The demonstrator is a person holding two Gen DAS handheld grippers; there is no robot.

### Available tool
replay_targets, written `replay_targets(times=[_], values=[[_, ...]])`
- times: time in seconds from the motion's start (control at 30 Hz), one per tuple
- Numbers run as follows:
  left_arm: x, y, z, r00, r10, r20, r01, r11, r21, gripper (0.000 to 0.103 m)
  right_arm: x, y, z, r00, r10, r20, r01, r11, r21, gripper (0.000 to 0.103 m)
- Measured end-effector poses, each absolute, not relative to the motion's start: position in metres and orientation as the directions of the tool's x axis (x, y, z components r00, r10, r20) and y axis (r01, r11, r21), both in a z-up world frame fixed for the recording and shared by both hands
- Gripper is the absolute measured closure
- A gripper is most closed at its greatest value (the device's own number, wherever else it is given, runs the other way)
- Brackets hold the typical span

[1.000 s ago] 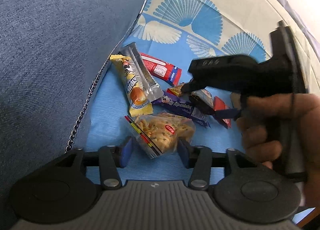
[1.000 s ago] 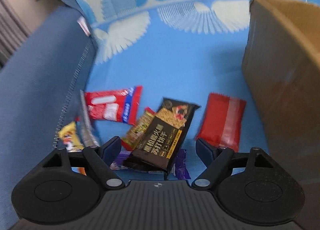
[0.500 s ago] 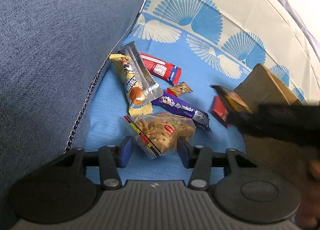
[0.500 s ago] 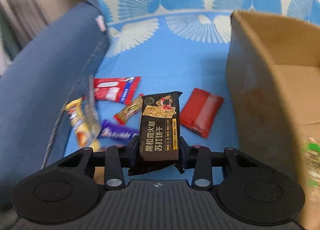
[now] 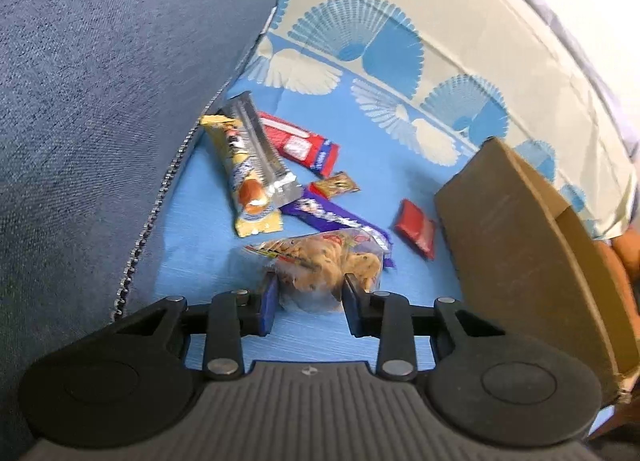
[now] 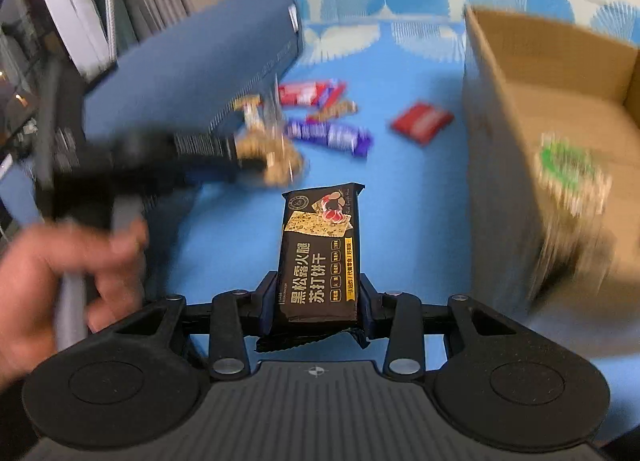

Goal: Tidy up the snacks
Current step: 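Grasp the clear cracker bag with the left gripper while the right holds the biscuit pack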

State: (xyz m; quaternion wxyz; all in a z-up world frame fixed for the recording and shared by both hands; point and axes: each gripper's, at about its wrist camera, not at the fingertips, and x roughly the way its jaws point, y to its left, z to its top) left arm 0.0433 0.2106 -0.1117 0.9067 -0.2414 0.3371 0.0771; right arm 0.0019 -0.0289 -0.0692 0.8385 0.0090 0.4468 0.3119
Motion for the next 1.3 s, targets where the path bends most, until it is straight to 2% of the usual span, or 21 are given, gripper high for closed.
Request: replay_targets(times=[0.2,0.33,0.4,0.53,0.67,0.87,1.13,1.3], values=[[0.048,0.205,-0.116,0.722,-0.173,-0.669,-0.210,0.868,-0.451,0.065,-0.001,-0.028,-0.094,0.393,0.475,-0.787,-0.498,0.830,0.252,0.062],[0.055,0.196,-0.120,0.674,-0.189,-0.714,-0.192,0.889,-0.416,0.063,0.003,-0.030,-0.100,0.395,0.464,-0.793,-0.479,0.840,0.253,0.059],[0.056,0.193,-0.122,0.668,-0.176,-0.723,-0.194,0.897,-0.397,0.058,0.004,-0.029,-0.099,0.392,0.473,-0.789,-0.486,0.835,0.259,0.057],[0.060,0.183,-0.122,0.662,-0.135,-0.737,-0.188,0.922,-0.338,0.029,0.004,-0.029,-0.101,0.387,0.481,-0.787,-0.503,0.825,0.257,0.055],[0.063,0.181,-0.123,0.667,-0.129,-0.734,-0.178,0.929,-0.325,0.020,0.006,-0.028,-0.102,0.381,0.484,-0.788,-0.507,0.822,0.260,0.054],[0.064,0.184,-0.124,0.678,-0.155,-0.718,-0.184,0.911,-0.370,0.018,0.005,-0.024,-0.102,0.386,0.477,-0.789,-0.532,0.814,0.232,0.050],[0.068,0.188,-0.128,0.688,-0.176,-0.704,-0.202,0.885,-0.420,0.018,-0.002,-0.018,-0.103,0.408,0.455,-0.791,-0.580,0.799,0.160,0.049],[0.069,0.184,-0.128,0.695,-0.170,-0.699,-0.189,0.894,-0.406,0.026,-0.008,-0.015,-0.104,0.430,0.436,-0.791,-0.607,0.788,0.103,0.052]])
